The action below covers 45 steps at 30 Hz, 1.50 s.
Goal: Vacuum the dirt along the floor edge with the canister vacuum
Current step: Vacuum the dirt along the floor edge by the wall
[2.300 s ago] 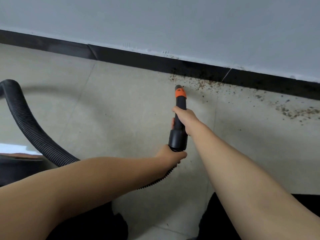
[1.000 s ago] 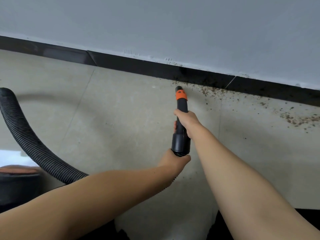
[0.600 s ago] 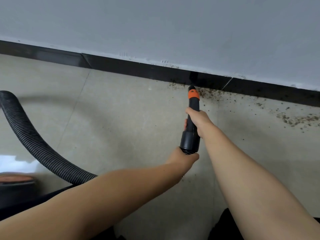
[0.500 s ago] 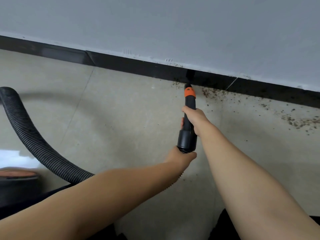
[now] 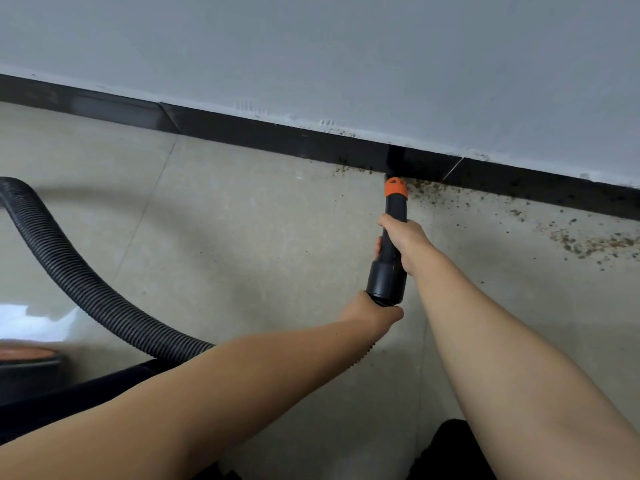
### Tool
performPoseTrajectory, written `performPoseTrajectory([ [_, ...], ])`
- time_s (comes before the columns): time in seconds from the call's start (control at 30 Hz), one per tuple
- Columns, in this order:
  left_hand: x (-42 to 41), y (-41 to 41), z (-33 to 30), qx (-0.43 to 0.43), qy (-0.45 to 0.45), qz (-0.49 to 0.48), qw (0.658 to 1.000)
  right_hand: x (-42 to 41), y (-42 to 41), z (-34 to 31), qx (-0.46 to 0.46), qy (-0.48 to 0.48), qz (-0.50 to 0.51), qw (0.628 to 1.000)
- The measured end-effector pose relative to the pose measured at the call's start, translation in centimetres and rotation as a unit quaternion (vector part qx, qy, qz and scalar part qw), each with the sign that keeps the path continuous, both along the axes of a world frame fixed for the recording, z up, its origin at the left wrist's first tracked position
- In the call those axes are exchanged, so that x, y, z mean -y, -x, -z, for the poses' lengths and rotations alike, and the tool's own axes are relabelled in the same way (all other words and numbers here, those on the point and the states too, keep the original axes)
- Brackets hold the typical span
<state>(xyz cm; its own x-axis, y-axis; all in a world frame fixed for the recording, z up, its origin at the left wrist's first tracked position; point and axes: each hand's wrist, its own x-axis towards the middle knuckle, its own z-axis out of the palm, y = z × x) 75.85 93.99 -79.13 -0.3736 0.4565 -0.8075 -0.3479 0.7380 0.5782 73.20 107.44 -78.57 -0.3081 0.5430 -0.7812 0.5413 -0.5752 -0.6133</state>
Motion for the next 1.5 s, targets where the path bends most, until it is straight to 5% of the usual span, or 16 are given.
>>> performPoseTrajectory([
  [0.7,4.0,4.9,0.6,-0.041,0.021,-0.114,0.992,4.9,8.0,0.5,-0.046,0.025,-0.131,0.99],
  [1.2,5.3,-1.9,-0.1,0.049,-0.01,-0.074,0.996,6.0,0.4,-0.2,0.005,0.0,-0.126,0.992],
  [1.5,7.6,0.7,0.0,0.006,0.007,-0.132,0.991,8.9,4.0,-0.2,-0.032,0.015,-0.157,0.987],
])
